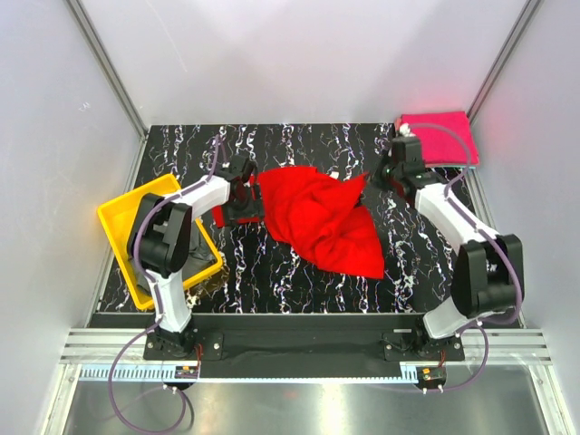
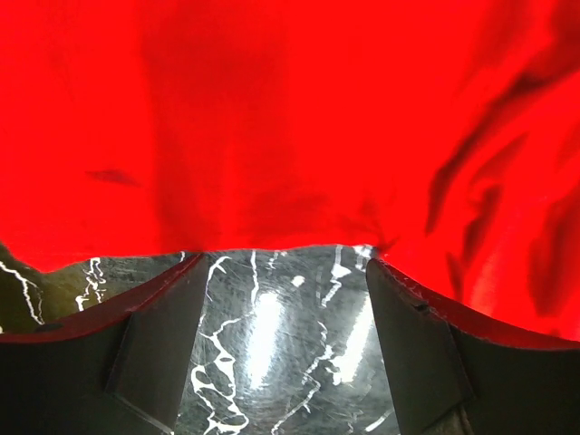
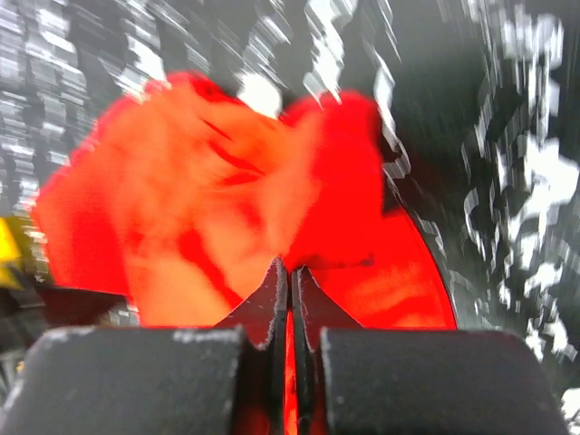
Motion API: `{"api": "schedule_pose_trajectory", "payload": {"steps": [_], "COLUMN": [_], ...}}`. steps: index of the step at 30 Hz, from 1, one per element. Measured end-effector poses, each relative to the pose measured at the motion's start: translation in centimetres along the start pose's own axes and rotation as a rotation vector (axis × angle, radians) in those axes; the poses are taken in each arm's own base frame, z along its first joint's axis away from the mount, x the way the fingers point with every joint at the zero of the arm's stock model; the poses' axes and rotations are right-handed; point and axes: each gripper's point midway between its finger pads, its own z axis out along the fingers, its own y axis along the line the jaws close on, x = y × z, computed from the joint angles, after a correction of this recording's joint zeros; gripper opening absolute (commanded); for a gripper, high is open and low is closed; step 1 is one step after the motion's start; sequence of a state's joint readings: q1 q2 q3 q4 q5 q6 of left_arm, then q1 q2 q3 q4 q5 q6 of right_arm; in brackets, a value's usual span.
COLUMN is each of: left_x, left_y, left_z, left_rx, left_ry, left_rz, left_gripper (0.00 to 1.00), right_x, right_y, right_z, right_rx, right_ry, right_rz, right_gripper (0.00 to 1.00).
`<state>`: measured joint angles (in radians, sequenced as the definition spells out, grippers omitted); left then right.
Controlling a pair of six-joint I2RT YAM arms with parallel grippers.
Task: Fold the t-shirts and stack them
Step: Flatten the tshirt out
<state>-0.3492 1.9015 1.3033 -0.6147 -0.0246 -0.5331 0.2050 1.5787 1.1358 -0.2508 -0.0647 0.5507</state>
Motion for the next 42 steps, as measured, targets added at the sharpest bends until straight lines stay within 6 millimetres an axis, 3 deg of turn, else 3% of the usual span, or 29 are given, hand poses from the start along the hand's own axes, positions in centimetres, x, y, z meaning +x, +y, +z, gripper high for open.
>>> {"api": "schedule_pose_trajectory", "payload": {"steps": [2,5,9,17,20,23,25,26,27,29,32,34,37,41,42], "left_x": [0.5,0.6,0.8,0.6,0.8,-0.3,-1.6,-2.4,-3.0,-4.4,-4.6,-3.8,-2.6,1.5,1.5], "left_y": [0.3,0.6,1.3,2.3,2.3,1.2,-0.6,-2.1,-3.4,-6.8,-11.7,-13.6,-15.0,-12.5,-12.7], "left_z": [0.5,0.5,0.5,0.4,-0.8,-3.6,-6.4,-7.9,-9.1,-11.5,-12.9,-12.0,-7.6,1.3,1.4], "left_rx": [-0.019,-0.042,-0.079,-0.108,-0.096,-0.044,0.011,0.046,0.079,0.165,0.320,0.395,0.437,0.302,0.297], "left_ry": [0.015,0.014,0.015,0.012,0.008,-0.053,-0.127,-0.169,-0.203,-0.281,-0.333,-0.305,-0.210,0.004,0.021], "left_rz": [-0.003,-0.002,-0.007,-0.031,-0.022,0.028,0.093,0.130,0.161,0.230,0.302,0.317,0.308,0.281,0.262], "left_gripper": [0.78,0.78,0.79,0.79,0.79,0.79,0.79,0.79,0.79,0.79,0.78,0.77,0.77,0.79,0.79], "right_x": [-2.6,-4.4,-4.9,-3.9,-1.1,5.8,12.4,14.6,16.3,17.2,13.5,9.8,6.0,7.3,7.9], "right_y": [1.8,3.5,4.7,5.3,4.9,2.2,-1.3,-2.8,-4.2,-5.4,-4.0,-2.3,-1.0,-3.5,-4.3], "right_z": [-1.6,-3.7,-5.1,-5.6,-5.9,-6.2,-6.9,-7.3,-7.9,-9.1,-11.0,-12.2,-13.1,-11.2,-10.6], "right_rx": [-0.049,-0.108,-0.173,-0.218,-0.229,-0.203,-0.131,-0.087,-0.040,0.021,0.013,-0.005,-0.014,0.073,0.099], "right_ry": [-0.067,-0.128,-0.145,-0.093,-0.014,0.121,0.267,0.324,0.373,0.398,0.274,0.162,0.040,0.087,0.110], "right_rz": [-0.048,-0.105,-0.166,-0.194,-0.126,-0.060,-0.008,0.014,0.036,0.056,0.041,0.029,0.024,0.048,0.055], "right_gripper": [0.00,0.00,0.00,0.00,0.00,0.02,0.23,0.45,0.53,0.67,0.69,0.68,0.66,0.64,0.64]}}
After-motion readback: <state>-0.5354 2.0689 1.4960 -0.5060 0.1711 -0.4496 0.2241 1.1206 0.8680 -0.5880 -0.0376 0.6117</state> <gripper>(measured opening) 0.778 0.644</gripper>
